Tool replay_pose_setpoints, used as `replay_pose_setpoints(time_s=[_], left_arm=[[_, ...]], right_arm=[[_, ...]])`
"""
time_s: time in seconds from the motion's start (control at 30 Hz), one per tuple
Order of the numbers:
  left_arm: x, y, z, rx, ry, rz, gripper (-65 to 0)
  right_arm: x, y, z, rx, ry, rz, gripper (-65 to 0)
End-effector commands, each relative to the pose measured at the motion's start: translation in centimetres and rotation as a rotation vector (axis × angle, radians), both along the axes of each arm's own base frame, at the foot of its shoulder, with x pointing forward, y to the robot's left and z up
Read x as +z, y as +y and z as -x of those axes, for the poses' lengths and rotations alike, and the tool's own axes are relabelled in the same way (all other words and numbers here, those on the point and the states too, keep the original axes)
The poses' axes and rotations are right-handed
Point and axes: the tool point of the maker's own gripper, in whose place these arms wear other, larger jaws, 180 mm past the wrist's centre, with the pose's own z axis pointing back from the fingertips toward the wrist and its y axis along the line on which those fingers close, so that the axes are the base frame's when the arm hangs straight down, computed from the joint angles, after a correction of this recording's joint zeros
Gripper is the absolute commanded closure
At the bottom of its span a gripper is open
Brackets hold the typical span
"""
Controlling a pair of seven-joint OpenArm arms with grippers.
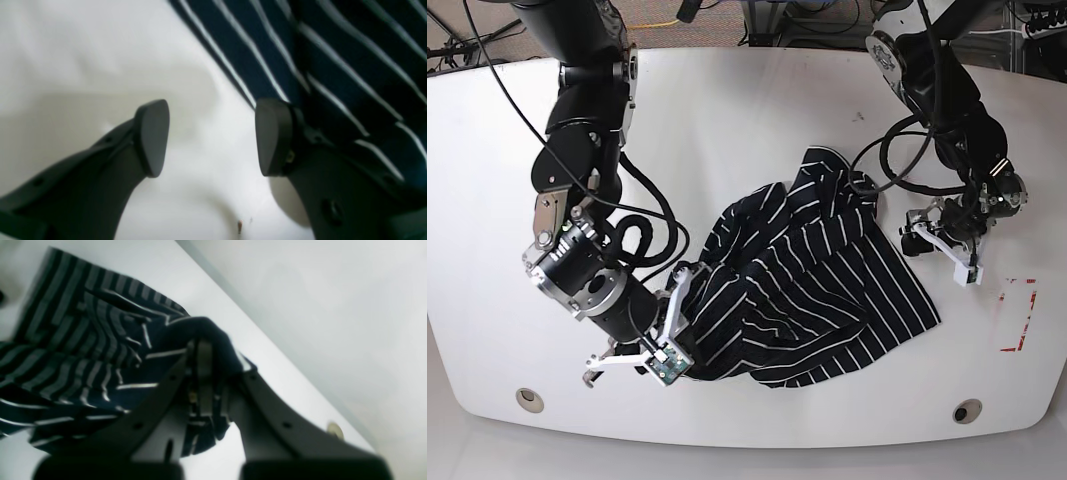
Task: Fold the T-shirt properly
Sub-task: 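Regrasp the bunched shirt with the right gripper and drag it outward, then grasp the shirt's other end with the left gripper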
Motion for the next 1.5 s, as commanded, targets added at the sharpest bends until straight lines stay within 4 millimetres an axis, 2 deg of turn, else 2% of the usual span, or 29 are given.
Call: replay_pose_setpoints(time_s=[0.0,0.1,0.17,0.23,0.33,0.43,0.57,0.63,0.8,0.97,1.03,1.13,1.23,1.33,1.47], left_arm=[[0.8,-1.8,-2.3,0.001,-0.072,0.068,-37.9],[0.1,-2.6,-2.6,0.005,-0.082,0.102,-37.9],[-1.2,-4.0,-2.6,-0.002,-0.064,0.149,-37.9],[-1.4,-5.3,-3.6,-0.011,-0.067,0.193,-37.9],[-2.7,-6.5,-3.6,-0.014,-0.034,0.240,-37.9],[-3.7,-6.6,-3.9,0.051,-0.017,0.273,-37.9],[-4.0,-6.2,-4.3,0.105,-0.024,0.284,-37.5],[-4.0,-6.2,-4.3,0.113,-0.023,0.286,-32.5],[-3.4,-5.5,-4.9,0.162,-0.066,0.308,-0.7],[-2.8,-5.0,-5.2,0.169,-0.085,0.305,0.0],[-1.2,-2.7,-5.5,0.183,-0.126,0.252,0.0],[0.6,-0.5,-5.5,0.182,-0.142,0.191,0.0],[2.4,1.8,-5.5,0.193,-0.170,0.133,0.0],[4.6,6.5,-5.0,0.251,-0.207,0.065,0.0],[7.2,11.2,-4.4,0.291,-0.247,-0.030,0.0]], right_arm=[[1.1,-1.6,-0.6,-0.043,-0.034,0.010,0.0],[0.8,-1.5,-0.4,-0.042,-0.028,0.006,0.0],[0.6,-1.7,-0.4,-0.046,-0.022,0.009,0.0],[0.5,-1.7,-0.3,-0.045,-0.019,0.010,0.0],[0.1,-1.7,-0.1,-0.045,-0.012,0.011,0.0],[-0.1,-1.8,-0.1,-0.048,-0.006,0.013,0.0],[-0.2,-2.0,0.0,-0.051,-0.004,0.019,0.0],[-0.3,-2.2,0.0,-0.055,-0.003,0.021,0.0],[-0.1,-4.1,-0.3,-0.108,-0.005,0.002,0.0],[0.2,-6.0,-0.5,-0.162,-0.008,-0.017,0.0],[0.3,-6.8,-0.6,-0.184,-0.009,-0.026,0.0],[0.7,-9.1,-0.7,-0.250,-0.019,-0.053,0.0],[1.0,-10.6,-0.6,-0.292,-0.024,-0.072,0.0],[1.0,-12.7,-0.5,-0.349,-0.014,-0.065,0.0],[1.3,-13.6,-0.5,-0.370,-0.018,-0.059,0.0]])
